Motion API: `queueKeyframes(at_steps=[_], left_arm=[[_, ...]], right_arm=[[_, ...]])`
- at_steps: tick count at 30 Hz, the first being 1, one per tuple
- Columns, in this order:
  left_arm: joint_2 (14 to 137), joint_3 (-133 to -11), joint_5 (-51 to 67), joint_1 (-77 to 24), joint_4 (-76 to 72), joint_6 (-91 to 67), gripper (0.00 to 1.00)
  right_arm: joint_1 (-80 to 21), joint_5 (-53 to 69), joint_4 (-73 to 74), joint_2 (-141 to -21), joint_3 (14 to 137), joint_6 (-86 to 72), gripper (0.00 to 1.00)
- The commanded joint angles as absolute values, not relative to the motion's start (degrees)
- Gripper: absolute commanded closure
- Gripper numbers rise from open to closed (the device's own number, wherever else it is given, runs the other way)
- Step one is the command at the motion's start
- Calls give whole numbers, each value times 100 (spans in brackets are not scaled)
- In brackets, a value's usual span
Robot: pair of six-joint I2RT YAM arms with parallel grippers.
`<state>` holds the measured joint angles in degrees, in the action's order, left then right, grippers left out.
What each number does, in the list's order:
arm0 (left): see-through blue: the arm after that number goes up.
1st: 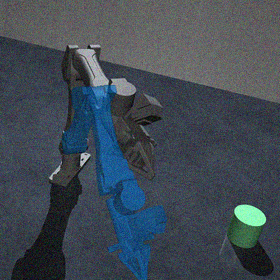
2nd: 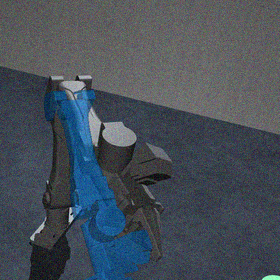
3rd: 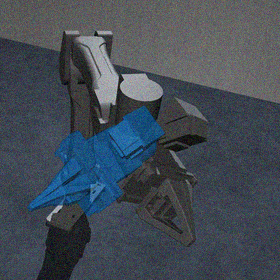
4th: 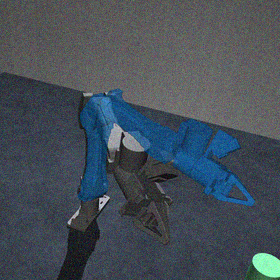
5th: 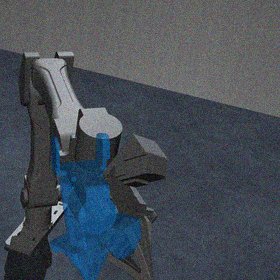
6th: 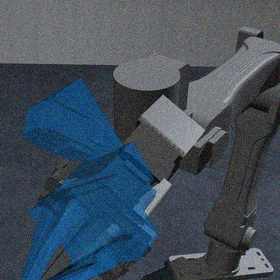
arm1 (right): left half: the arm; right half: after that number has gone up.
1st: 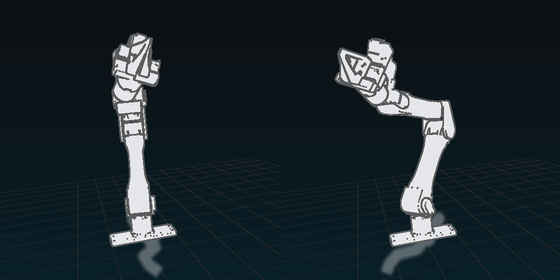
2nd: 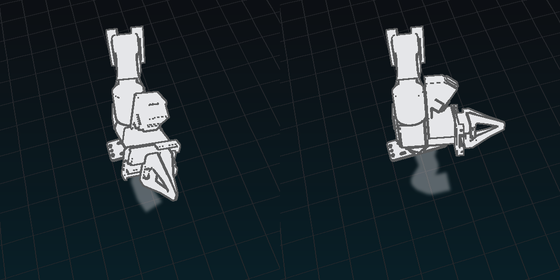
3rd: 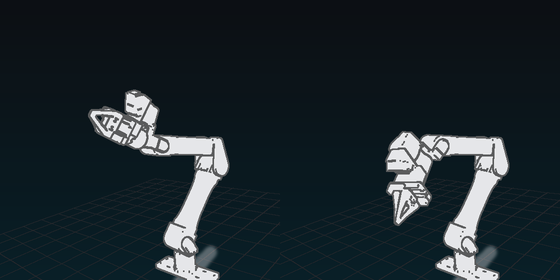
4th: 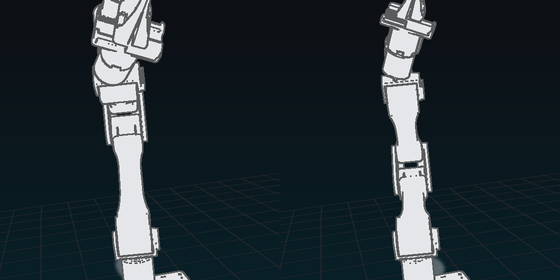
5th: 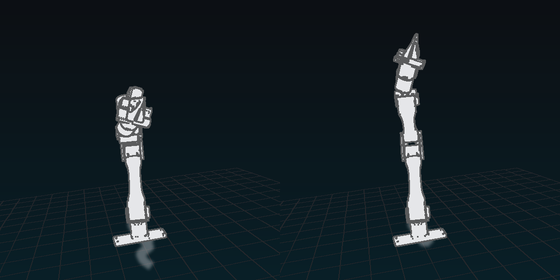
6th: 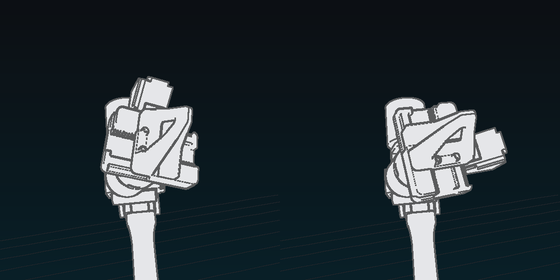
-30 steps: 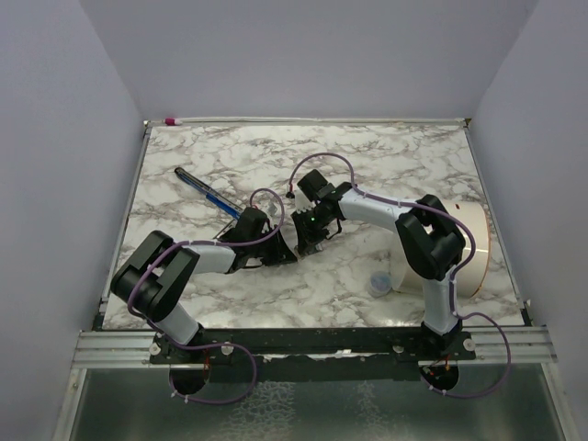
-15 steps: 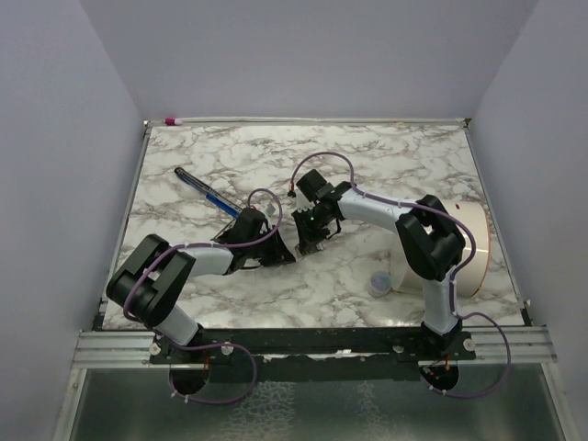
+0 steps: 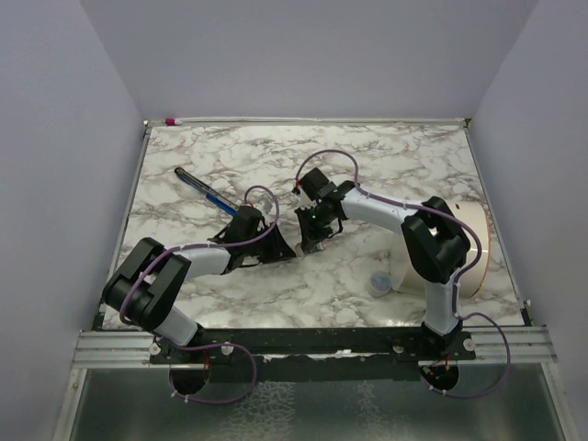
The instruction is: Unload the staples from the stapler
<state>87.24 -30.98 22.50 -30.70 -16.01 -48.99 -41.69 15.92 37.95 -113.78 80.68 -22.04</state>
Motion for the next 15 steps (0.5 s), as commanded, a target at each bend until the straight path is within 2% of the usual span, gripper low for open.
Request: queueKeyframes(at_steps=[1,4,15], left_arm=[[8668,-3190,2242,-3023,-1724,-4867,73],[8773,-3293,2245,-3023,-1739,-4862,68],[9238,-3625,2169,-3025,-1581,-4795,66]], right_arm=[[-4210,1385,3814,-11055,8036,-2383,99],[-4210,1389,3772,-10945,7998,-2465,99],[-4210,1717,3579,-10968,7929,-2301,99]])
